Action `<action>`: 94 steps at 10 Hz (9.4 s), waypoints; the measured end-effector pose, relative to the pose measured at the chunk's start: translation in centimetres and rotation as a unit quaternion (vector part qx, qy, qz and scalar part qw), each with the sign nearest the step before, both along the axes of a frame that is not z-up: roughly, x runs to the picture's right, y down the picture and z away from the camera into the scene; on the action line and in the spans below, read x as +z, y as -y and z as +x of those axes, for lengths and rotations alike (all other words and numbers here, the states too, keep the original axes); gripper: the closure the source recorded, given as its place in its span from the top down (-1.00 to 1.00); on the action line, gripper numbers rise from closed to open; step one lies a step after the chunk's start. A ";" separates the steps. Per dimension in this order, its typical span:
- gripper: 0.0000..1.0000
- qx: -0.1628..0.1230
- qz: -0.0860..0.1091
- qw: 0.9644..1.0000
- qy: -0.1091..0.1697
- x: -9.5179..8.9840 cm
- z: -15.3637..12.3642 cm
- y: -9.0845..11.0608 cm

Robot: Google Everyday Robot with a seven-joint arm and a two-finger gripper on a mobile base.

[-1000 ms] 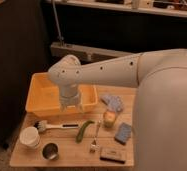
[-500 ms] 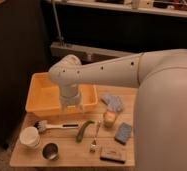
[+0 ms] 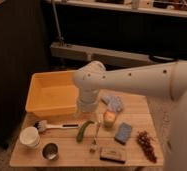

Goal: Place eraser in tray

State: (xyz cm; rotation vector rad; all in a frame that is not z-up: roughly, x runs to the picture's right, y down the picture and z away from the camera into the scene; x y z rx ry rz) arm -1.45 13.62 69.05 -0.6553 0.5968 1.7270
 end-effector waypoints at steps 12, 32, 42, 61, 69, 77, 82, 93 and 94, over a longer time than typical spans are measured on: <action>0.30 0.104 -0.024 0.988 -0.110 -2.4 8.0 -5.4; 0.30 -0.091 0.078 0.985 0.128 -4.5 6.0 -8.5; 0.30 -0.268 0.231 0.894 0.276 -4.0 9.7 -6.6; 0.30 -0.450 0.268 0.650 0.551 -0.9 14.2 -10.7; 0.30 -0.413 0.356 0.621 0.563 1.0 13.5 -15.1; 0.04 -0.424 0.306 0.628 0.576 4.3 12.7 -18.2; -0.91 -0.406 0.313 0.640 0.572 3.5 13.6 -16.6; -1.00 -0.418 0.334 0.636 0.556 -6.6 13.9 10.9; -1.00 -0.419 0.339 0.629 0.561 -6.5 11.7 12.8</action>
